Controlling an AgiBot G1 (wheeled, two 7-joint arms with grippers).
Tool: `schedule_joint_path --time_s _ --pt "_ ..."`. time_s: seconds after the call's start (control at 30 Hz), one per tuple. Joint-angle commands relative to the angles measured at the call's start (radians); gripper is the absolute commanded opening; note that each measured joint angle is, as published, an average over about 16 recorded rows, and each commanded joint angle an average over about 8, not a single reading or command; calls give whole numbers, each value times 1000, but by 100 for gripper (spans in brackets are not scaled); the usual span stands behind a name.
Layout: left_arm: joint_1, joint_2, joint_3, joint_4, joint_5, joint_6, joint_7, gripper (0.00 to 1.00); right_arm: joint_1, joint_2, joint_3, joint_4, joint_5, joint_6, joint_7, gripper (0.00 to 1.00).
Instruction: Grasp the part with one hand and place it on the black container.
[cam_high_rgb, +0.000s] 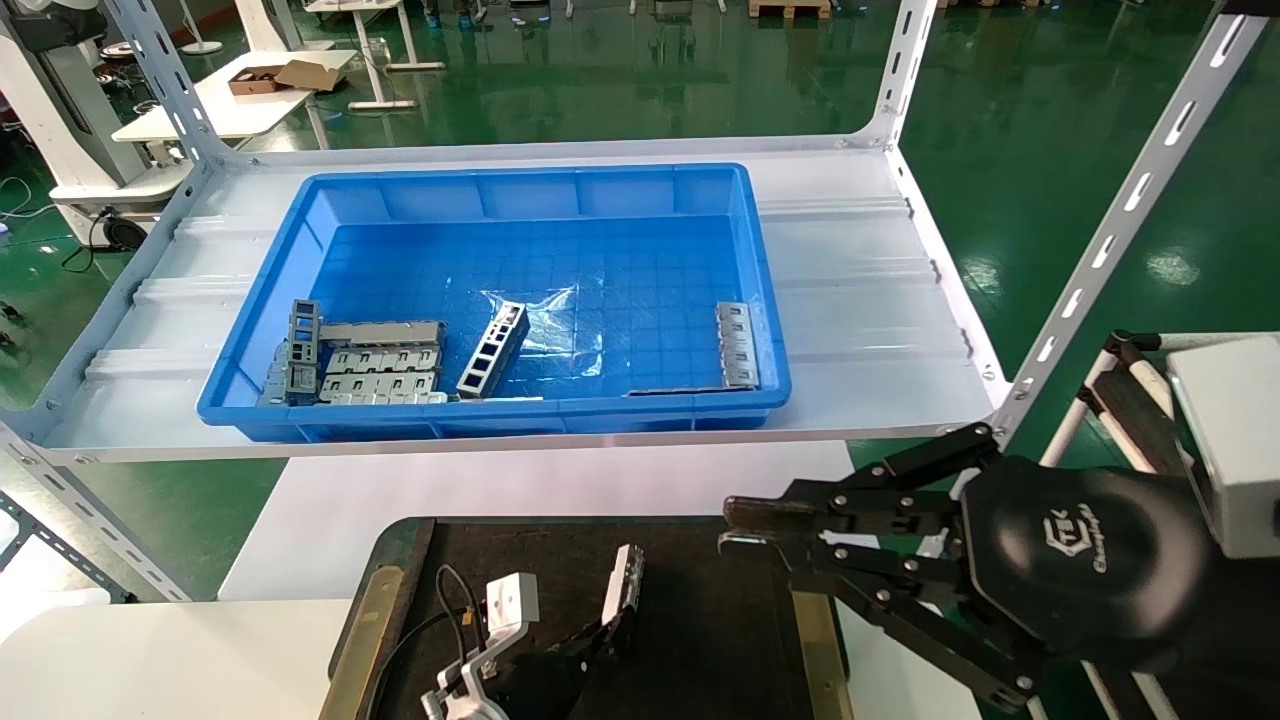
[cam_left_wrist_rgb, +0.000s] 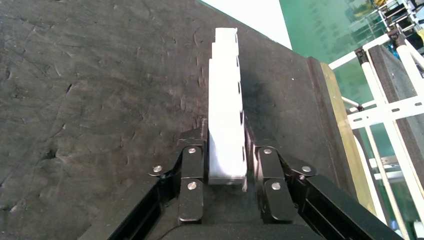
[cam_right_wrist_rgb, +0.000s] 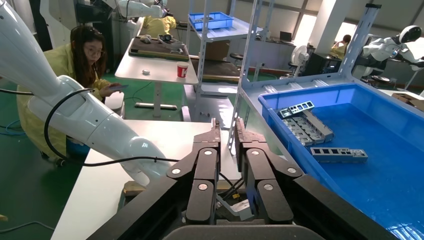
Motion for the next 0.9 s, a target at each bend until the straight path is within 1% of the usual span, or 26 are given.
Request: schedule_joint_path --time_s 0.03,0.23,0.43,0.67,0.9 --pt "0 0 5 0 1 -5 -8 100 0 0 0 0 0 0 0 100" --pt "2 -12 20 -19 3 -13 -31 100 0 0 0 0 0 0 0 100" --pt "1 -48 35 -63 14 -14 -45 100 0 0 0 0 0 0 0 100" --pt "-6 -121 46 -167 27 18 -47 100 0 0 0 0 0 0 0 100" --pt "-13 -210 44 -285 34 100 -13 100 0 0 -1 0 0 0 0 100"
